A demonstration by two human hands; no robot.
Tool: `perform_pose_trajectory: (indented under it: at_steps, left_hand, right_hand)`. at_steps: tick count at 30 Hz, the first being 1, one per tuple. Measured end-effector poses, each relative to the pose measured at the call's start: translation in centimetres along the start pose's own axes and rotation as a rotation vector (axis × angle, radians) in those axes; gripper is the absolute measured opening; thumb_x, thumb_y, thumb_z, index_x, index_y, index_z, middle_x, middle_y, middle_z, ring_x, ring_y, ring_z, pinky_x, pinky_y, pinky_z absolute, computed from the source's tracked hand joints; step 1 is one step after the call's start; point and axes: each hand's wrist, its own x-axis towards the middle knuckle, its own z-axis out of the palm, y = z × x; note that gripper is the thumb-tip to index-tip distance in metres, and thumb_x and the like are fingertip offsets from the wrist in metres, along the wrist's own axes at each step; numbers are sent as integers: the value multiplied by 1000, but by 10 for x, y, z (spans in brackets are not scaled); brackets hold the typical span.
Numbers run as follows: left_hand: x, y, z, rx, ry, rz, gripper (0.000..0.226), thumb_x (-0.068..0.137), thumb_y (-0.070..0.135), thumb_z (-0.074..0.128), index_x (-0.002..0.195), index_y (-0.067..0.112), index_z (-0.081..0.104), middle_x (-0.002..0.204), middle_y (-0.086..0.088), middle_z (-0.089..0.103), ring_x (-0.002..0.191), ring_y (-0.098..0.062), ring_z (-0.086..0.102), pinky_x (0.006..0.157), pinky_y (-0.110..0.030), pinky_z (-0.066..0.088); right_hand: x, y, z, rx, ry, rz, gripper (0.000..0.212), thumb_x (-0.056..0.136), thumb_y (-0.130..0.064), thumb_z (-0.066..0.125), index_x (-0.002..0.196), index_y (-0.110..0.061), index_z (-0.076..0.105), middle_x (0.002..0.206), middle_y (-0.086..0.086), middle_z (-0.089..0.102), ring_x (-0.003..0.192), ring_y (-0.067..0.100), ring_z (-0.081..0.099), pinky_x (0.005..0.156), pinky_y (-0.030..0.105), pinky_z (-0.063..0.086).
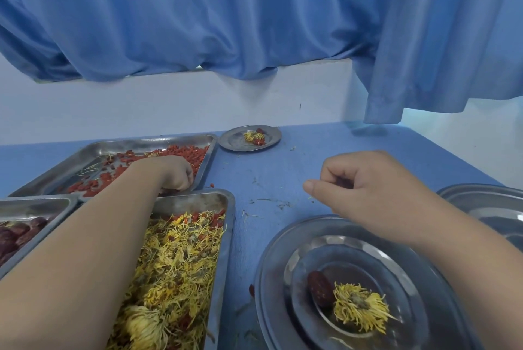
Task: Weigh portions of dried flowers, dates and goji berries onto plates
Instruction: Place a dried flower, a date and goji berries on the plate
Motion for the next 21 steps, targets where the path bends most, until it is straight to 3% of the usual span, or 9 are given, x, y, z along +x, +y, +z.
perform_pose_trajectory:
  at_steps: [4, 11, 14, 21]
  left_hand:
    - [4, -3, 1, -48, 19, -1, 24, 83, -3, 55, 86, 16, 69, 91, -7, 66, 71, -21, 61, 56, -28, 51]
    - [9, -22, -2, -160, 35, -6, 17, 80, -3, 59, 84, 6, 73, 76, -13, 66, 62, -25, 58, 65, -37, 57]
    - [8, -22, -1, -153, 54, -5, 21, 82, -5, 59, 81, 10, 73, 71, -10, 66, 58, -22, 57, 51, -28, 50]
    - [9, -31, -7, -318, 64, 39, 9, 85, 0, 65, 88, 7, 70, 78, -9, 69, 62, -15, 66, 53, -22, 51]
  right_hand:
    - [0, 0, -1, 13, -3, 1, 43, 78, -51, 58, 62, -13, 48, 48, -7, 42, 45, 5, 33, 47, 17, 35]
    - [0, 0, -2, 22, -6, 21, 43, 78, -49, 59, 62, -11, 49, 50, -5, 43, 46, 6, 33, 48, 18, 35]
    - [-1, 0, -2, 14, -5, 18, 42, 79, -46, 60, 62, -9, 48, 51, -1, 43, 47, 6, 33, 48, 17, 34]
    - [0, 0, -4, 16, -4, 30, 43, 79, -47, 60, 62, -9, 49, 61, 8, 52, 47, 5, 34, 48, 20, 33]
